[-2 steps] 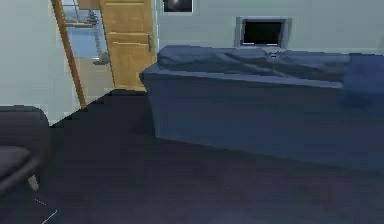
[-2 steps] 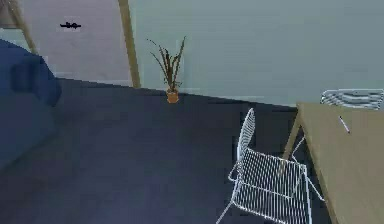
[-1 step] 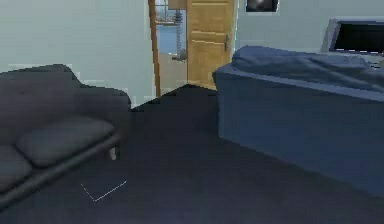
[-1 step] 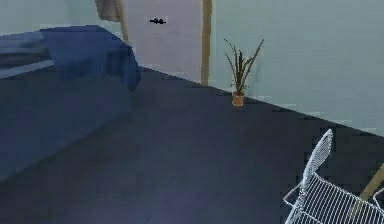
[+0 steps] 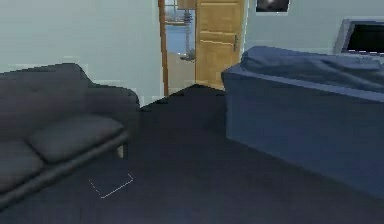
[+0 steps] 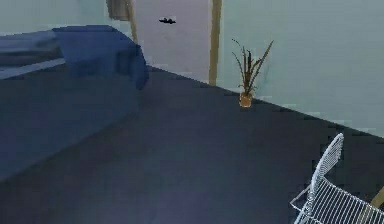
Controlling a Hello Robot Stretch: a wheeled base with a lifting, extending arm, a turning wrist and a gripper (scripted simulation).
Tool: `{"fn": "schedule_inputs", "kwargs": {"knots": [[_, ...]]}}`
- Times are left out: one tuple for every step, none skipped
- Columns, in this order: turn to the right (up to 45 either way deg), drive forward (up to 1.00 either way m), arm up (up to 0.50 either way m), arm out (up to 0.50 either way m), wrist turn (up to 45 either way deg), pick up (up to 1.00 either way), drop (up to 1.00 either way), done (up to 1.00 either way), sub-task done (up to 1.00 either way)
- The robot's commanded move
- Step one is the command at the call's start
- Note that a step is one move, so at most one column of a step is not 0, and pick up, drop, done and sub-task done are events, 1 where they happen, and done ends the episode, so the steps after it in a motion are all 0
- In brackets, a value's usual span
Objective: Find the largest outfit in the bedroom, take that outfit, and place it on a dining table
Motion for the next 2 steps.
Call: {"fn": "schedule_inputs", "kwargs": {"knots": [[0.0,1.00,0.00,0.00,0.0,0.00,0.00,0.00,0.00],[0.0,1.00,0.00,0.00,0.0,0.00,0.00,0.00,0.00]]}}
